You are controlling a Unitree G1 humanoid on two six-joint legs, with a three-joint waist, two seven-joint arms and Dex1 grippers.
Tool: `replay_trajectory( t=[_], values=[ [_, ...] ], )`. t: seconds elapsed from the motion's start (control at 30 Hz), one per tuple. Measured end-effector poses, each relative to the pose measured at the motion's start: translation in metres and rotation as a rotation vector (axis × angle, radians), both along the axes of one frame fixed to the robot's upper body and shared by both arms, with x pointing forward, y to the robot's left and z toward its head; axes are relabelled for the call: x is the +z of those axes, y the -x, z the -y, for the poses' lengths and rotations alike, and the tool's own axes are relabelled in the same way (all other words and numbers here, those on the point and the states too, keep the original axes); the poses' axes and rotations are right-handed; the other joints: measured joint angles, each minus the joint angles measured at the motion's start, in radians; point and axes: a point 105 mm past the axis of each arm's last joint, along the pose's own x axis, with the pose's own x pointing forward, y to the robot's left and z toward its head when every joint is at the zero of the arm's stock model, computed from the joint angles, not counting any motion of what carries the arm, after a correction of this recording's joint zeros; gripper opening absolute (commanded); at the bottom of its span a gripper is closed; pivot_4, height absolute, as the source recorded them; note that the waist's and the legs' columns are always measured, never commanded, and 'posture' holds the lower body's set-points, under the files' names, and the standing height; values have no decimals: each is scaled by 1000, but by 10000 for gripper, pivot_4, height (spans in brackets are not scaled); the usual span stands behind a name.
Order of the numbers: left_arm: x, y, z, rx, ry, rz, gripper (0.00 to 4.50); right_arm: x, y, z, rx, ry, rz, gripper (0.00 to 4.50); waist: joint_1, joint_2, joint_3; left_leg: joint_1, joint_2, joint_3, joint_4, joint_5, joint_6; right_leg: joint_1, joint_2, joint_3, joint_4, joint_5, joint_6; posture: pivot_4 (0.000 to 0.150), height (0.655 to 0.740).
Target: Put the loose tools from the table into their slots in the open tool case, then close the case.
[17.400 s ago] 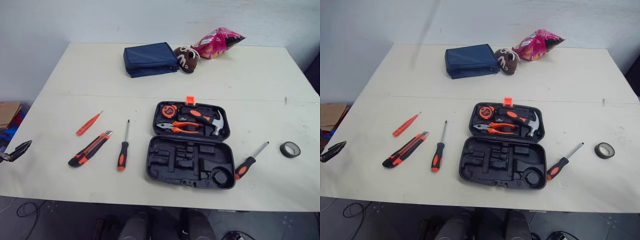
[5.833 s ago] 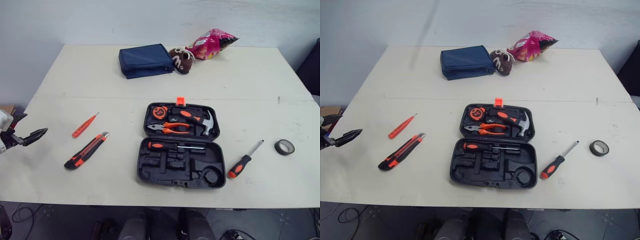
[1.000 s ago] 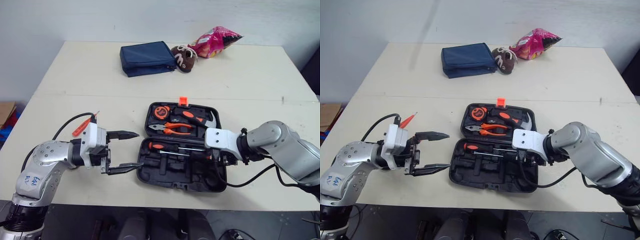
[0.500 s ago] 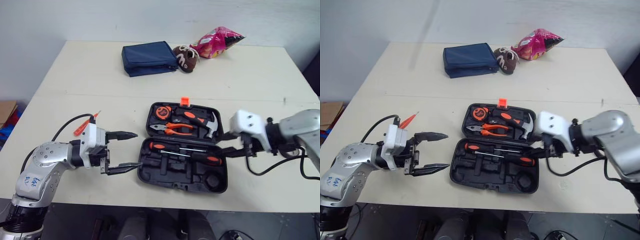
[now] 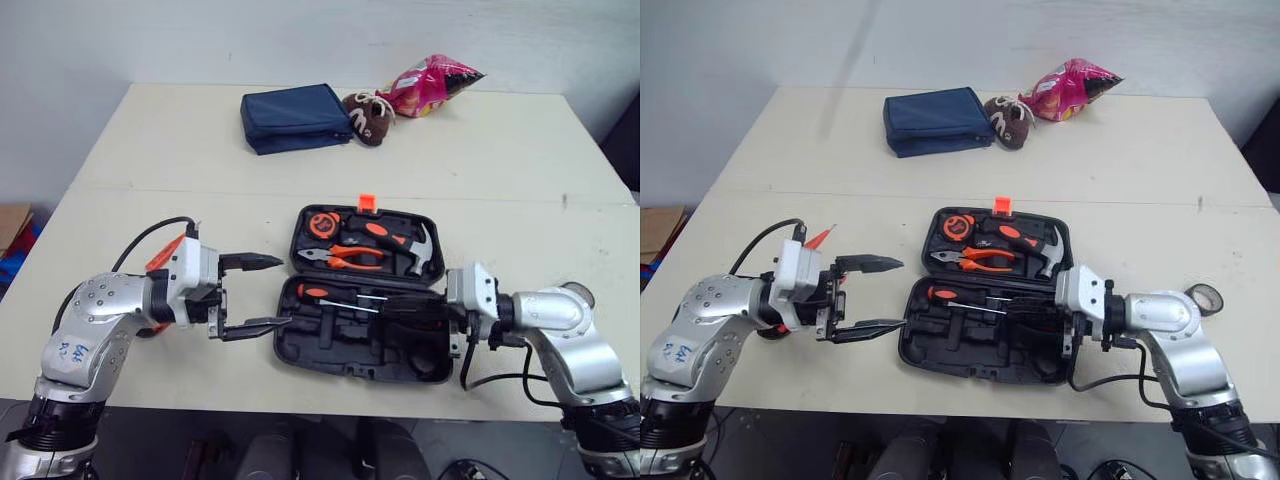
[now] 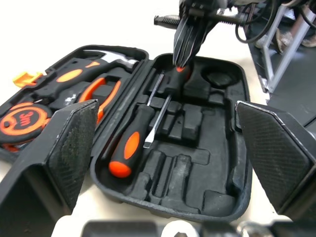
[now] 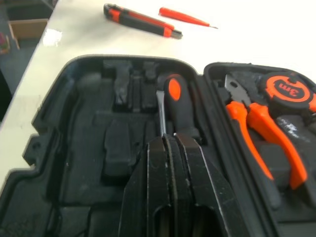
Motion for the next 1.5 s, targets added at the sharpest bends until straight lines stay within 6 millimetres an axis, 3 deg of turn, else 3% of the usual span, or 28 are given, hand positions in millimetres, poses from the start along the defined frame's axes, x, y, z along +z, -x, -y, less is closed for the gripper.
replay_trajectory(
  t=[0.2,0.57,0.73,0.93,1.03,1.13,1.23,1.3,1.43,1.47,1.5],
  values=[
    [-4,-2,-1,-18,-48,10,45000,-18,-12,-1,-80,17,-12,1084,-1,0,0,0,0,0,0,0,0,0,0,0,0,0,0,1500,7400],
    [-10,-1,-1,-27,-76,5,45000,-23,-16,-10,-77,133,40,1084,-11,0,-1,3,1,0,0,0,0,2,-3,7,2,0,0,1500,7400],
    [-11,0,-1,-18,-79,-1,45000,-25,-16,-23,-72,223,80,1084,-27,-9,-7,5,3,-1,0,0,-2,3,-3,10,2,-1,-2,1500,7400],
    [-11,-1,-1,5,-85,9,45000,-22,-20,-31,-102,156,62,1084,-35,-13,-10,6,4,-1,0,0,-6,1,-4,11,3,-2,-7,1500,7400],
    [-9,-3,-6,38,-76,21,45000,-17,-17,-26,-101,42,44,1084,-33,-12,-8,3,5,-2,-1,0,-6,-1,-4,8,7,-4,-9,1500,7400],
    [-3,-12,-26,121,-58,34,45000,13,-8,4,-120,-133,82,1084,-22,-4,-3,2,5,-2,-1,0,-6,-2,-3,7,5,-4,-9,1500,7400],
    [1,-21,-60,245,-62,32,45000,45,0,52,-221,-162,139,9285,-14,-3,-3,1,5,-3,-1,0,-5,-1,-3,5,4,-4,-9,1500,7400],
    [3,-27,-83,333,-62,37,45000,53,8,83,-311,-120,166,20069,-7,-3,-3,2,5,-3,-1,-1,-5,0,-3,5,4,-4,-9,1500,7400],
    [1,-36,-132,496,-98,57,45000,50,23,140,-500,-32,220,40220,0,-3,-2,2,4,0,-1,-1,-5,-1,-3,5,4,-3,-9,1500,7400],
    [-1,-36,-147,542,-109,59,45000,49,29,163,-578,2,234,44518,1,-3,-2,3,4,1,-2,-1,-4,-1,-3,5,3,-4,-9,1500,7400],
    [-3,-36,-161,588,-119,56,45000,49,35,182,-645,35,246,44518,1,-3,-2,4,4,1,-4,-1,-4,-1,-3,5,2,-3,-9,1500,7400]
  ],
)
